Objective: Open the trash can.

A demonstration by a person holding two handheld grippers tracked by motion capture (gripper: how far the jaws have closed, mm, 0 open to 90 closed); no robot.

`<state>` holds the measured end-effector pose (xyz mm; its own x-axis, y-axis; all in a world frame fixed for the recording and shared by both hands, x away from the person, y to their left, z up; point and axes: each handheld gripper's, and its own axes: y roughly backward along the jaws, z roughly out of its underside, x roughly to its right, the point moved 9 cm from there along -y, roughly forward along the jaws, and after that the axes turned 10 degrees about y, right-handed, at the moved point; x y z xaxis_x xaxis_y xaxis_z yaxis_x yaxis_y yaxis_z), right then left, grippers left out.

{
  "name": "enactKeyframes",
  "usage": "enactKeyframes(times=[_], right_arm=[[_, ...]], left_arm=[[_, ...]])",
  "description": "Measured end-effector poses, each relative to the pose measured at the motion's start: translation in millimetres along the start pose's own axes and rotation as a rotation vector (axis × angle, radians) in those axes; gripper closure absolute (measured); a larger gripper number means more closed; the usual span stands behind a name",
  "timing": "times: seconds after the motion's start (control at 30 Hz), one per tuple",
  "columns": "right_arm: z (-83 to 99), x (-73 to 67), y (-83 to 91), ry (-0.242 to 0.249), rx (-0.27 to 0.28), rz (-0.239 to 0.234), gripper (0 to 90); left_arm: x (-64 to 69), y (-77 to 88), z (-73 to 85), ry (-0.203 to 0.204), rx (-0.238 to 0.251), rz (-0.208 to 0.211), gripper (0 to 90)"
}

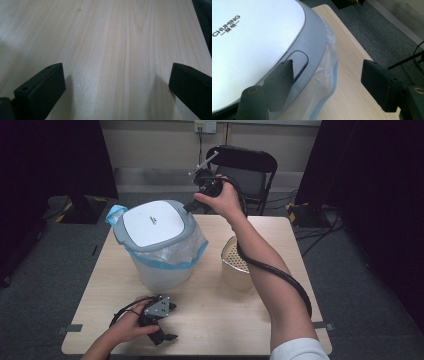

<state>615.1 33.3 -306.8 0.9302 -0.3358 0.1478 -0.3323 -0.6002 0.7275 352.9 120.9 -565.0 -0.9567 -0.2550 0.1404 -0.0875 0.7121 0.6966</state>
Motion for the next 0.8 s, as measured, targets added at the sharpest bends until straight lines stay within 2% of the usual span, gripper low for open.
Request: enactKeyframes(times=[0.2, 0.53, 0.8], right_arm=[[-1.2, -3.7, -2.4, -0.01, 0.003, -0.01, 26.3], [0.6, -3.2, -3.7, 0.001, 0.015, 0.007, 26.5], [1.7, -3.8, -3.0, 0.011, -0.008, 0.014, 26.6]], left_arm=[[-0.2, 0.1, 0.0, -0.001, 0.0, -0.002, 0.0], [-0.1, 0.1, 0.0, -0.001, 0.0, -0.003, 0.0], [-0.1, 0.2, 0.0, -0.001, -0.001, -0.003, 0.0]])
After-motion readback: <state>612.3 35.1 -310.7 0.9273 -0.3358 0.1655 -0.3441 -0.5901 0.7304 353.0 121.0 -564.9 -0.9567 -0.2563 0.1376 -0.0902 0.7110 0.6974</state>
